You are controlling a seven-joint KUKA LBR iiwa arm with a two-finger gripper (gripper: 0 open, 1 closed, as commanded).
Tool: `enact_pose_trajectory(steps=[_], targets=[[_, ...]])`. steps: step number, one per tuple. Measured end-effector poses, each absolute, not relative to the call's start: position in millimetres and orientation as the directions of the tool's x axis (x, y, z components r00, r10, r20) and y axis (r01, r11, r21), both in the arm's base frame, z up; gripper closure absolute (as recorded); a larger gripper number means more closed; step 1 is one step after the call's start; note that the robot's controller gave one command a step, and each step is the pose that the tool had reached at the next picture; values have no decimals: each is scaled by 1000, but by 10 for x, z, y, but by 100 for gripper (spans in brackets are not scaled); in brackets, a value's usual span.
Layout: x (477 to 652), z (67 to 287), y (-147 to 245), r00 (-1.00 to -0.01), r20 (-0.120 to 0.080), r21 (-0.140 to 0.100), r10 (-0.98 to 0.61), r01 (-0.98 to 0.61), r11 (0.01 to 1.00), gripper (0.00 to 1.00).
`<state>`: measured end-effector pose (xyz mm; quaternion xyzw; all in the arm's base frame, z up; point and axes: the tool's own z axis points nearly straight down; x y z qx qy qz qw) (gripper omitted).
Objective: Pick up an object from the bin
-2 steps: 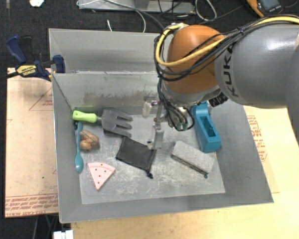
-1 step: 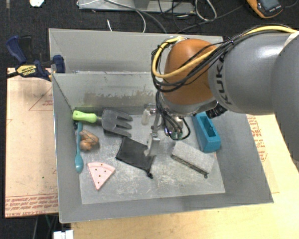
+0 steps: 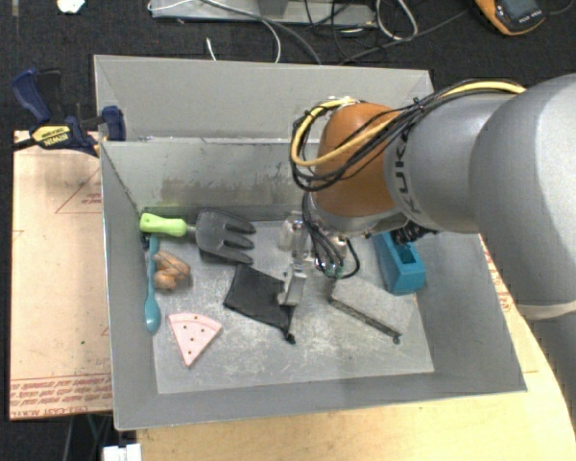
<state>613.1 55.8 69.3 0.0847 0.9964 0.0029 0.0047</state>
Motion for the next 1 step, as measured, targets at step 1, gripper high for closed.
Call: enact_pose_trajectory(steps=[1], targets=[[5996,627,593,-993,-13,8,120,120,993,0]])
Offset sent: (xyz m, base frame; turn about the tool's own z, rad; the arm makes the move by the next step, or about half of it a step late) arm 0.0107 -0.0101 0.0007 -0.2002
